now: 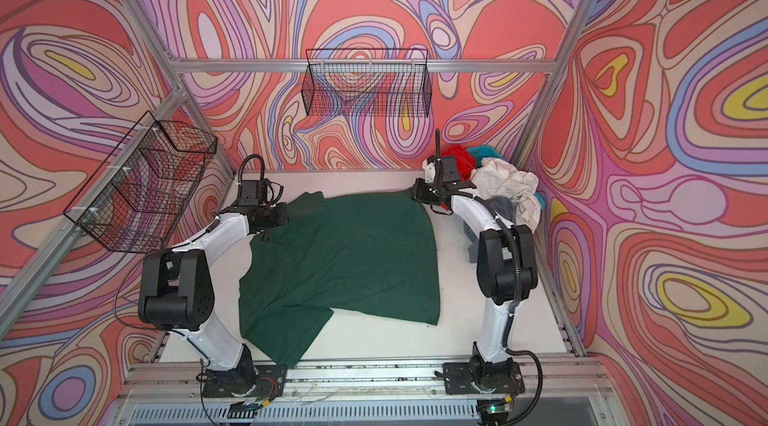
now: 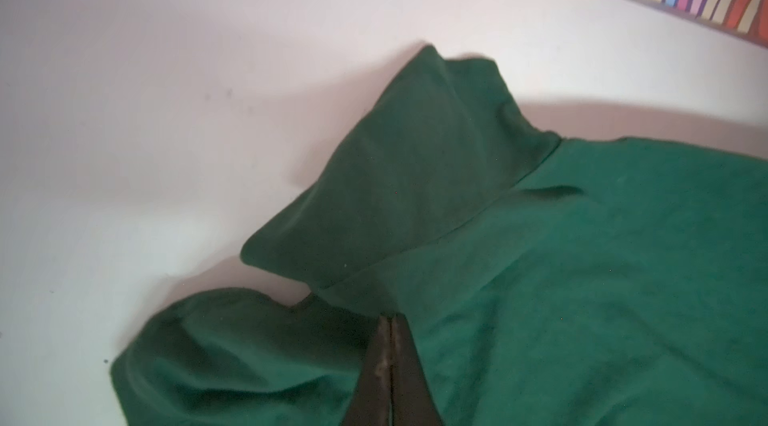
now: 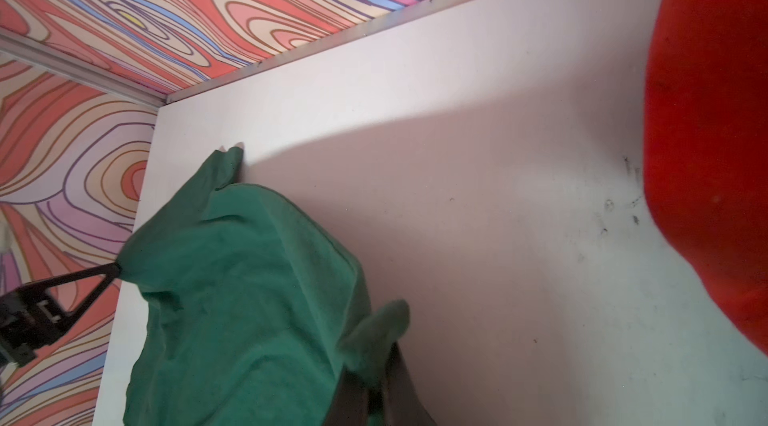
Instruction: Fold and stack the t-shirts
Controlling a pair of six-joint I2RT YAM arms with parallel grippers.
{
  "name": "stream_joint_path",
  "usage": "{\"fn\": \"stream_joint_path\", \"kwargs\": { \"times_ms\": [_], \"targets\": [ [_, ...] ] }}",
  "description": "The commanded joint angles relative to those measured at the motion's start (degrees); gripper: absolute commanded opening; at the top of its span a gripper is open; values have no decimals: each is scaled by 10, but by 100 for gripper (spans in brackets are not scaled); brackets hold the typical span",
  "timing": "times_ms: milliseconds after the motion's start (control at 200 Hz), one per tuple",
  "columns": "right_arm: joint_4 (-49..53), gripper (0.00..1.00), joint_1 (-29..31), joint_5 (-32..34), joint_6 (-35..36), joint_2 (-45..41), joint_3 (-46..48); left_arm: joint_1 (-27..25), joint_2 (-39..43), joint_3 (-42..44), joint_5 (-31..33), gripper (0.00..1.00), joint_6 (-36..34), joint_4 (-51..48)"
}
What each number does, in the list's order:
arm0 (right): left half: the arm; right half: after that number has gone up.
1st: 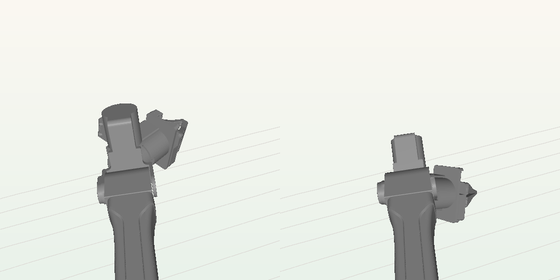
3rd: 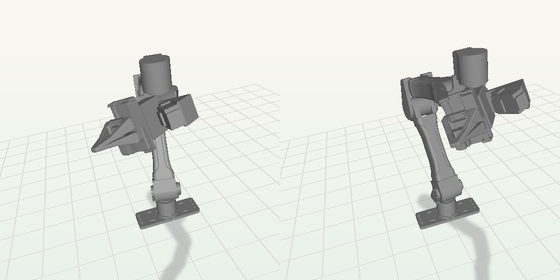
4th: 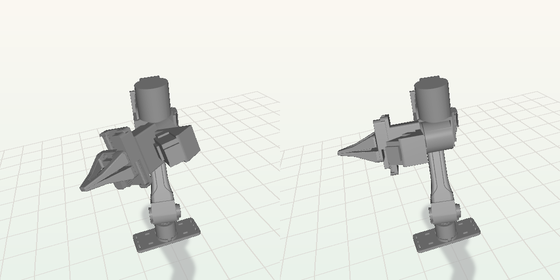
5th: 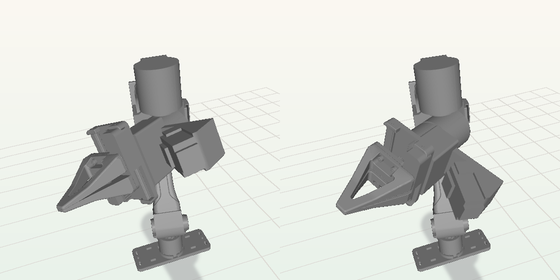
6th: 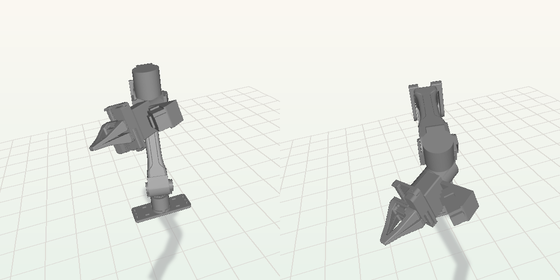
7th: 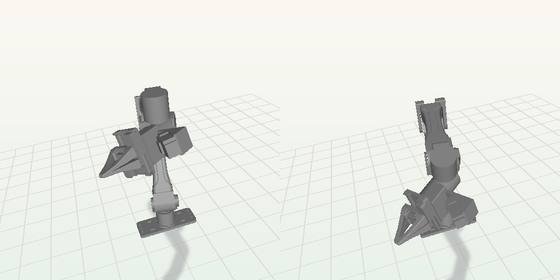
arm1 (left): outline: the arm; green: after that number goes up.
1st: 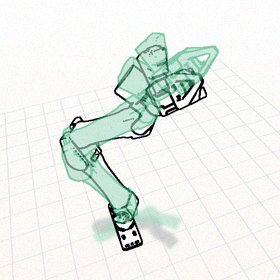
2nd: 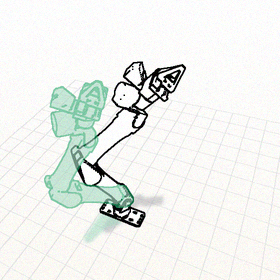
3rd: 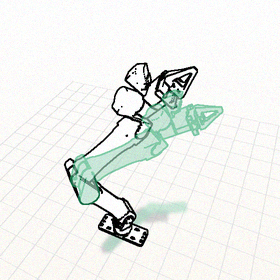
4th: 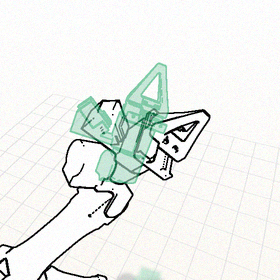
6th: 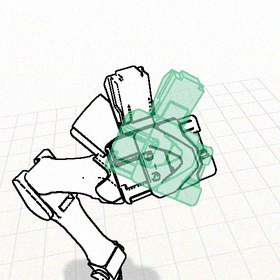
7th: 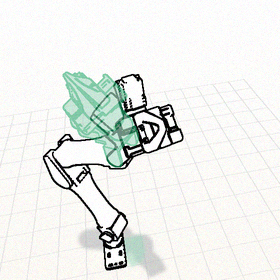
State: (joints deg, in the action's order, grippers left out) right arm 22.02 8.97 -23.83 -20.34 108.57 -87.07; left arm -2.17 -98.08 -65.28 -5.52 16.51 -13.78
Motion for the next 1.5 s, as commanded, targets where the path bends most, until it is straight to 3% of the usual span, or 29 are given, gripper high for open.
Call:
{"fn": "stream_joint_path", "kwargs": {
  "times_ms": [0, 235, 476, 591, 666, 856, 1122, 1282, 1492],
  "targets": [
    [-15, 0, 4, -21, 36, -39, 38, -14, 27, 32, 19, 0, 19, 30],
    [-25, 0, 21, -15, 66, -136, 154, -44, 40, 71, 58, 0, 44, 3],
    [-28, 0, 40, 20, 77, -190, 266, -56, 47, 98, 80, 0, 141, -51],
    [-40, 0, 41, 47, 59, -192, 308, -56, 36, 58, 116, 47, 139, -96],
    [-48, 0, 40, 69, 47, -193, 326, -56, 28, 17, 131, 69, 126, -125],
    [-50, 0, 40, 116, 20, -185, 331, -56, -17, -70, 126, 88, 102, -139],
    [-57, 0, 40, 112, 7, -158, 316, -53, -196, -279, 137, 90, 31, -229],
    [-59, 0, 40, 105, 4, -146, 308, -49, -279, -386, 106, 89, 10, -280],
    [-57, 0, 40, 104, 5, -143, 302, -47, -337, -443, 42, 85, -3, -323]
  ]
}}
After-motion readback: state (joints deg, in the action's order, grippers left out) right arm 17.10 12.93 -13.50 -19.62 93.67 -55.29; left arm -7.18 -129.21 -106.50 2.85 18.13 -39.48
